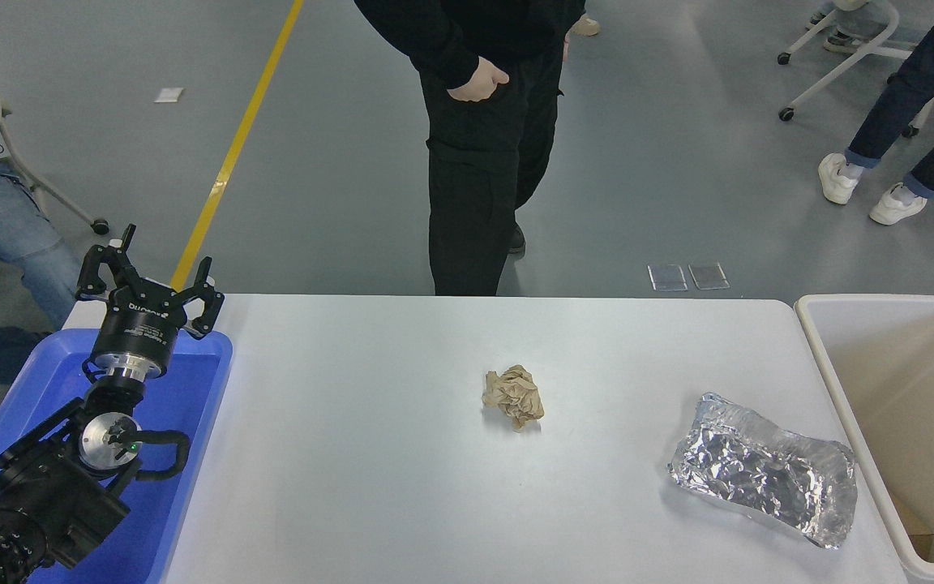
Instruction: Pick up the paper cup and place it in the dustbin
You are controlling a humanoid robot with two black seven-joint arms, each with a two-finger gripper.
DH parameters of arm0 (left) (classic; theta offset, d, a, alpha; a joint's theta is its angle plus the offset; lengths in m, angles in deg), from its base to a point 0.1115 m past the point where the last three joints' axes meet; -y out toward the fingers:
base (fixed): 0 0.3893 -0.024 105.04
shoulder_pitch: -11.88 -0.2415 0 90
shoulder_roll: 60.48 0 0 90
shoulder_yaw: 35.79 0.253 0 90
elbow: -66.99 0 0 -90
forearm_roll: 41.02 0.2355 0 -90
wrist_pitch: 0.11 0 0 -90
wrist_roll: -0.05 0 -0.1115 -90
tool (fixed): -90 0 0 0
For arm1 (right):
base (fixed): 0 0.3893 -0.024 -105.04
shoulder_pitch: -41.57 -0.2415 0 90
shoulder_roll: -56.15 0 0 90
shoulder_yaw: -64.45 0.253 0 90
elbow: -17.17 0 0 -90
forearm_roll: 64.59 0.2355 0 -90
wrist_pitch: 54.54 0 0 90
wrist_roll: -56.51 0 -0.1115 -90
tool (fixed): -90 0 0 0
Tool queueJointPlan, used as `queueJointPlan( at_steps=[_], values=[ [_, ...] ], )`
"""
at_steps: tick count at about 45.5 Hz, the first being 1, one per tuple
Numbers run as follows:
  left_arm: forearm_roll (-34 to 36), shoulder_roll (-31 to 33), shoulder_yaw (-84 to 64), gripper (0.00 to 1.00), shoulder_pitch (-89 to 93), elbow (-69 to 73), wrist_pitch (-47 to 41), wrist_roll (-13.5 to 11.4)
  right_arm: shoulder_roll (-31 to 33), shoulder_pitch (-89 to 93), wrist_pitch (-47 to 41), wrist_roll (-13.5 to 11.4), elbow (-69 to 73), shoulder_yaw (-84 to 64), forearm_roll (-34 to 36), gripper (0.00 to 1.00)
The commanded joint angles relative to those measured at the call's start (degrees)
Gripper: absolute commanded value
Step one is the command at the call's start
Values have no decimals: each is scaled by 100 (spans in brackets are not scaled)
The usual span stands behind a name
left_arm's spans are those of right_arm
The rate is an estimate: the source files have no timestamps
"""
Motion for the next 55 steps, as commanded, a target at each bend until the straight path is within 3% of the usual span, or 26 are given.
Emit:
queueJointPlan(
  at_steps=[1,8,23,27,38,55],
  values=[
    [0,0,9,98,0,-2,-9,0,648,-912,-45,-1,1567,-88,35,100],
    [0,0,9,98,0,-2,0,9,982,-1738,-142,-1,2692,-650,35,100],
    [0,0,9,98,0,6,0,9,851,-4216,-564,-1,4705,-2540,88,100],
    [0,0,9,98,0,-2,0,9,658,-4929,-1231,-1,5154,-2822,97,100],
    [0,0,0,98,0,-2,0,0,-309,-6502,-4396,17,5216,-2954,562,100],
    [0,0,0,98,-9,7,0,0,-1619,-7488,-4396,43,5445,-2726,835,100]
  ],
)
